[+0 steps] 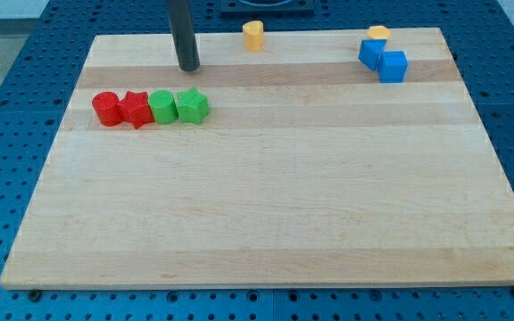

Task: Push the yellow heart to the left of the blue triangle

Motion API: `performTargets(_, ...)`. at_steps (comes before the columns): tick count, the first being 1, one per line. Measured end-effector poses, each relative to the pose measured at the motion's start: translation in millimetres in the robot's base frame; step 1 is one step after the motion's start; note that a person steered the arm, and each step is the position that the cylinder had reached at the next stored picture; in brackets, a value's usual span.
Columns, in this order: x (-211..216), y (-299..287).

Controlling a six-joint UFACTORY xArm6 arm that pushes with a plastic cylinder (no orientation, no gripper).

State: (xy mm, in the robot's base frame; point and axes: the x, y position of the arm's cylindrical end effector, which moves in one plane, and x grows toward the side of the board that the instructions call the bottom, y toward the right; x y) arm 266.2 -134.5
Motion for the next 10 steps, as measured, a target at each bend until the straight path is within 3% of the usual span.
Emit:
performTargets(2, -66.3, -8.5)
performTargets(3, -74.3, -8.2)
performTargets(8, -69.4, 119.5)
performTargets(10, -26.2, 169.2)
